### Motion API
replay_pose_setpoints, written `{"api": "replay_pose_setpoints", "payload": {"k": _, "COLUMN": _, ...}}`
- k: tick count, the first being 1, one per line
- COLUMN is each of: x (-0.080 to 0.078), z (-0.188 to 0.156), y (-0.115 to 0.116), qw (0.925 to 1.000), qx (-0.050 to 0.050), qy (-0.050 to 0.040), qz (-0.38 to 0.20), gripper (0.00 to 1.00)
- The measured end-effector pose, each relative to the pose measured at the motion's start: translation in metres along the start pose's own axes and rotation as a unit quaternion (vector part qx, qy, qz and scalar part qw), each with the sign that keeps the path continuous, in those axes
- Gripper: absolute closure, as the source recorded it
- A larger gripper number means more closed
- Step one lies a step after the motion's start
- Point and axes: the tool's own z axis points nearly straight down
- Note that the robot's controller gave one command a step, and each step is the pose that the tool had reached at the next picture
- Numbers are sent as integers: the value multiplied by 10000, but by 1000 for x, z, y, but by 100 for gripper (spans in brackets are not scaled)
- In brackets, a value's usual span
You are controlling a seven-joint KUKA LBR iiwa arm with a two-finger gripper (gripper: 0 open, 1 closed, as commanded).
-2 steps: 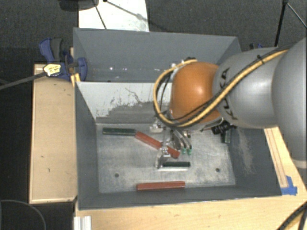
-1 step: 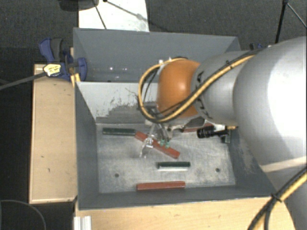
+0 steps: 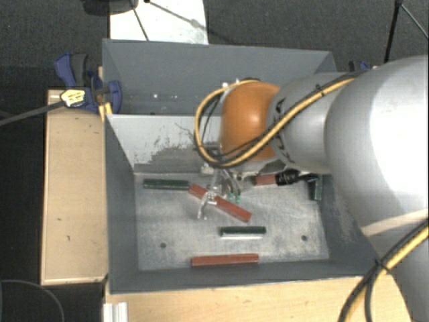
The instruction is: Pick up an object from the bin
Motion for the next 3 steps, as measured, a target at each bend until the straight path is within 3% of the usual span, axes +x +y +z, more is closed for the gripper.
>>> {"api": "replay_pose_setpoints", "payload": {"k": 1, "x": 13, "z": 0, "y": 9, "qw": 9954, "qx": 9, "qy": -13, "qz": 953, "gripper": 0}}
{"api": "replay_pose_setpoints", "payload": {"k": 2, "x": 2, "z": -1, "y": 2, "qw": 10000, "qx": 15, "qy": 15, "qz": 22, "gripper": 0}}
{"api": "replay_pose_setpoints", "payload": {"k": 3, "x": 11, "z": -3, "y": 10, "qw": 9954, "qx": 10, "qy": -4, "qz": 958, "gripper": 100}}
